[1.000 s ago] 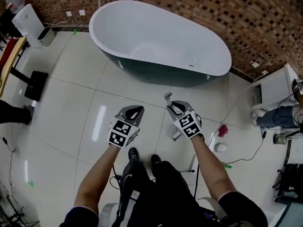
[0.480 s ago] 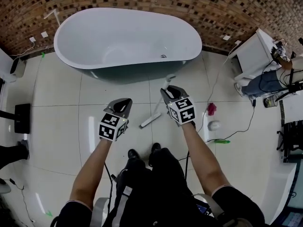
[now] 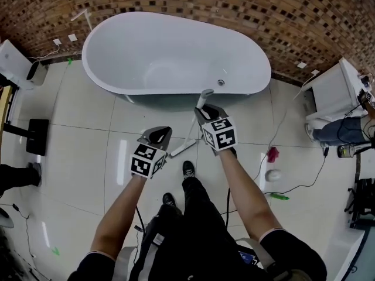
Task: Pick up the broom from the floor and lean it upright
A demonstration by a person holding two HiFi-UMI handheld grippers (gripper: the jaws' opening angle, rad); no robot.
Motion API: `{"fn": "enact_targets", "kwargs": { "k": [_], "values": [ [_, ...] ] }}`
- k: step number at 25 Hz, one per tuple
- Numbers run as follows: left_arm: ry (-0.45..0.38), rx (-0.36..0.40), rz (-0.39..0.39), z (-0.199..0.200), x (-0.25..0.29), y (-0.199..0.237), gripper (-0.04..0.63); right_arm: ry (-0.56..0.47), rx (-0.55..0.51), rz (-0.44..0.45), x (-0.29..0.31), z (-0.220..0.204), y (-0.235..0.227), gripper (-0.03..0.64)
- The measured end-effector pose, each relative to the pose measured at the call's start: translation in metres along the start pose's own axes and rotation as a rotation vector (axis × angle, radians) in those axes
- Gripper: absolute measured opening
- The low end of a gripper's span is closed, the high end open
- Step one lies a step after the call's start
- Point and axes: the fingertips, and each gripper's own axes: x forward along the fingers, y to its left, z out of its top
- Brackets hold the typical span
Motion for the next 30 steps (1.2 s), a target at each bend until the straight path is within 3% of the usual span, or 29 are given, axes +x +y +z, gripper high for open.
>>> {"fn": "enact_targets", "kwargs": {
  "k": [15, 19, 24, 30],
  "values": [
    [-0.005, -0.138, 0.211, 0.04, 0.038, 0.092, 0.002, 0.01, -0.067, 0.169, 0.145, 0.071, -0.035, 0.095],
    [0.015, -0.145, 0.232, 0.044, 0.037, 0.099, 0.002, 0.016, -0.063, 0.176, 0.167, 0.08, -0.046, 0.097],
    [-0.024, -0.213, 0.29, 0.046, 0.036, 0.113, 0.002, 0.002, -0.073, 0.166, 0.187, 0.086, -0.056, 0.103],
    [-0.029, -0.227, 0.313, 0.048, 0.034, 0.115, 0.002, -0.008, -0.076, 0.167, 0.198, 0.088, -0.06, 0.104]
  ]
}}
